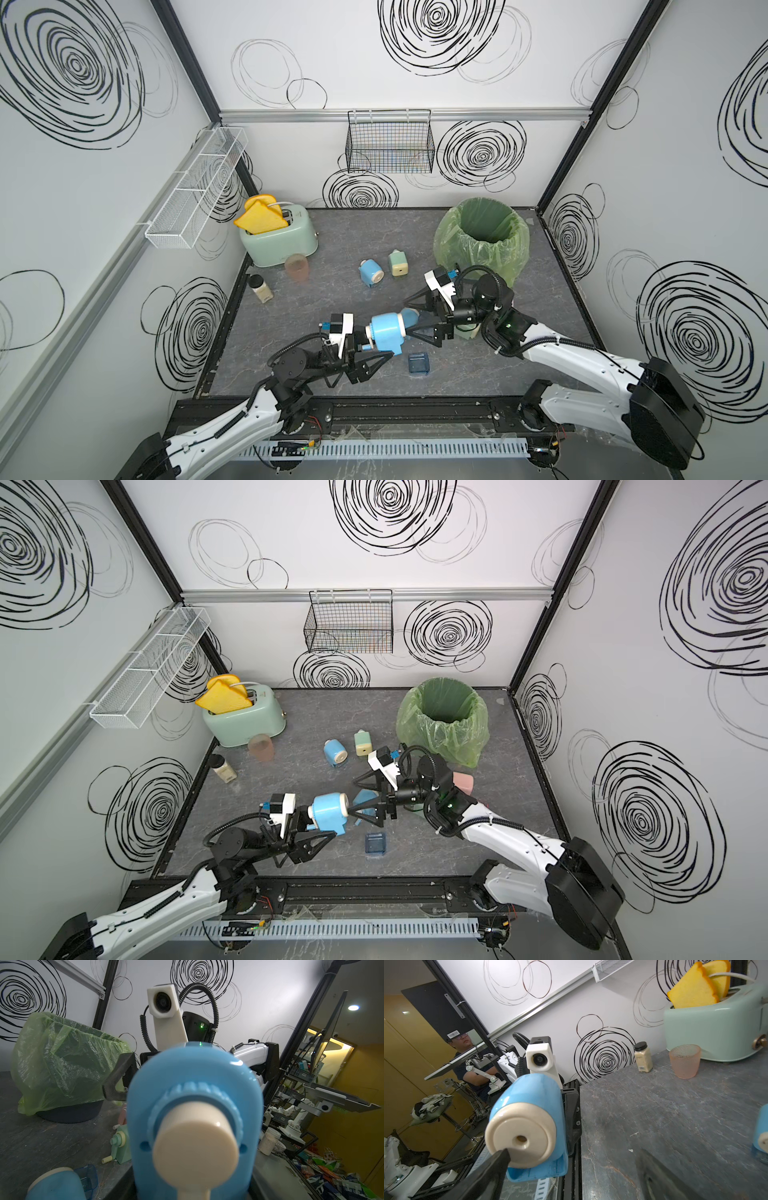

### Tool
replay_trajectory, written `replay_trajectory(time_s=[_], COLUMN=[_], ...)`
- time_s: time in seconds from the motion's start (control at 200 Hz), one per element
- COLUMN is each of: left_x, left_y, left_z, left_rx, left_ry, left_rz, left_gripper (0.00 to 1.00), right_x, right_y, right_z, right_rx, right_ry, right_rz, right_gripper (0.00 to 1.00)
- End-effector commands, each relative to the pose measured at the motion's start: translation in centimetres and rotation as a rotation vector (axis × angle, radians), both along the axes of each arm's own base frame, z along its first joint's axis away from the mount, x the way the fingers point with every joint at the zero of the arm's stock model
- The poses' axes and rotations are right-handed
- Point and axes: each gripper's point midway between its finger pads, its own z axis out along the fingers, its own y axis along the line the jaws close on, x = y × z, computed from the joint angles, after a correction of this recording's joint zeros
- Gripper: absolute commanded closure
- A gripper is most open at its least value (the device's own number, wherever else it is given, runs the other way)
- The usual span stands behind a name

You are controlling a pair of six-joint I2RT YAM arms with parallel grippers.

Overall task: Take out the pencil sharpener tray and clean the shavings
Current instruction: Place the container at the center of the board, then place the pencil sharpener at the center of the board.

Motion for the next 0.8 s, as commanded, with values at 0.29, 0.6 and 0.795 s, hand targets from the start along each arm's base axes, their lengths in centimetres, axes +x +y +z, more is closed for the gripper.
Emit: replay_trajectory(time_s=[0.29,0.6,0.795], left_x=[0.3,-0.2,-0.2], left_y=[1.2,0.1,0.1], left_z=[1.2,1.2,1.2], left_rx=[-0.046,-0.025,-0.024], left_ry=[-0.040,-0.041,-0.042], left_rz=[0.061,-0.007,-0.011], left_gripper=[0.71,0.71,0.71], right_x=[0.2,-2.4,-3.0], right_y=[-2.8,0.9,3.0], right_z=[3.4,3.6,2.6], right_rx=[0.052,0.058,0.044], right_ry=[-0.052,-0.025,0.007], right_rz=[-0.006,0.132,0.181], right_gripper=[0.01,0.01,0.01])
